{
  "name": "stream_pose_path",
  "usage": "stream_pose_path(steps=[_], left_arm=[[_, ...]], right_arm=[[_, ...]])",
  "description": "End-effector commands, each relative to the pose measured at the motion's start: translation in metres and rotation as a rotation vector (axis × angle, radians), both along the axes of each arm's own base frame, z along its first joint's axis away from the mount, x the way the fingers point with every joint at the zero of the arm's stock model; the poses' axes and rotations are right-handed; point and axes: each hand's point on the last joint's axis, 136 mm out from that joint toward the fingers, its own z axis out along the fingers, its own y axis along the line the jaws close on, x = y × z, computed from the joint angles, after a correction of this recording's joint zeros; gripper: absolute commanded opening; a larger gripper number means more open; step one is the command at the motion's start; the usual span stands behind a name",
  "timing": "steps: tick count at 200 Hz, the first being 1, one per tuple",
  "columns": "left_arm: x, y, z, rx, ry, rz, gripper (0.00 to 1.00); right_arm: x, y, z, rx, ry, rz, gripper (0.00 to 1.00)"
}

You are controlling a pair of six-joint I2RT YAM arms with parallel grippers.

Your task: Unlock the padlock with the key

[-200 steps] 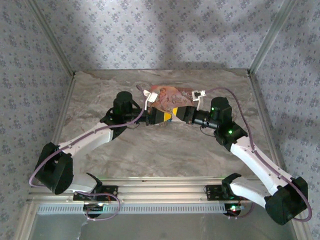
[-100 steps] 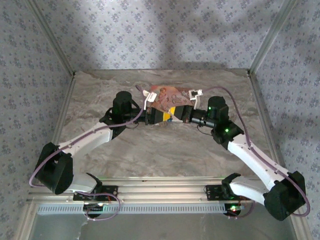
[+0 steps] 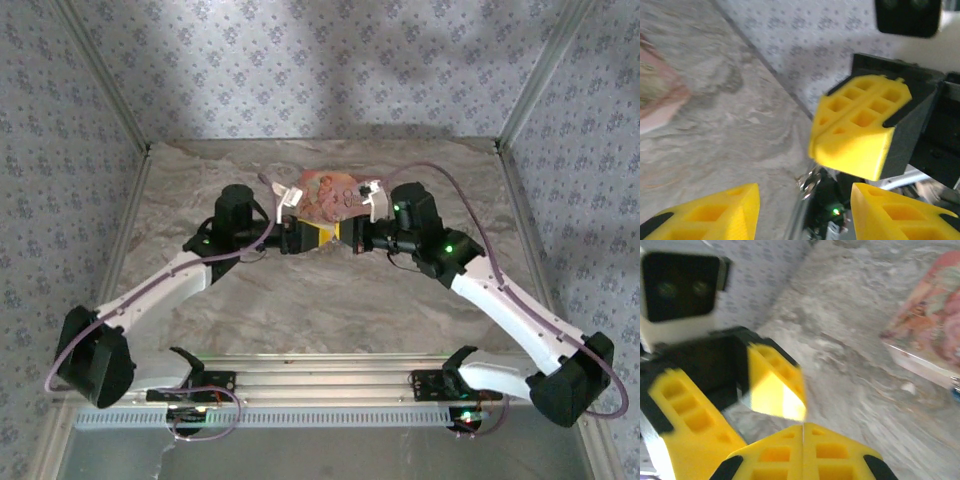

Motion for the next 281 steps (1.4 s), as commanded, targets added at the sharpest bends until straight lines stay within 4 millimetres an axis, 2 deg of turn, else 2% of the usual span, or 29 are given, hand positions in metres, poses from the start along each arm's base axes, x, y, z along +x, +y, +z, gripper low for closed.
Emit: stream_pose_path(steps=[1,24,49,72,97,124,205,281], left_arm=[[0.008,0.020,-0.010,0.072,-0.061,0.097,0.51],[0.005,0.020,-0.003,0.042,-0.103,0.093,0.51],[-0.001,0.014,0.008,-0.028,-0.138,0.074,0.51],[-0.014,-0.001,0.021,-0.103,-0.153,-0.008,0.45],[-0.024,-0.020,0.026,-0.128,-0.158,-0.073,0.42],[-0.025,-0.033,0.033,-0.186,-0.133,-0.098,0.41],[-0.014,-0.044,0.053,-0.342,-0.055,-0.101,0.34],[-0.012,-0.056,0.044,-0.331,-0.018,-0.118,0.35]], right_arm=[[-0.009,-0.038,-0.042,-0.324,0.023,-0.029,0.00],[-0.017,-0.028,-0.031,-0.241,0.010,0.017,0.00],[-0.014,-0.025,-0.011,-0.142,-0.035,0.031,0.00],[-0.009,-0.027,0.005,-0.052,-0.069,0.024,0.00],[-0.001,-0.032,0.020,0.058,-0.076,-0.002,0.00],[0.003,-0.035,0.032,0.175,-0.065,-0.008,0.00],[0.006,-0.043,0.035,0.305,-0.046,-0.012,0.00],[0.004,-0.042,0.039,0.347,-0.053,0.003,0.00]])
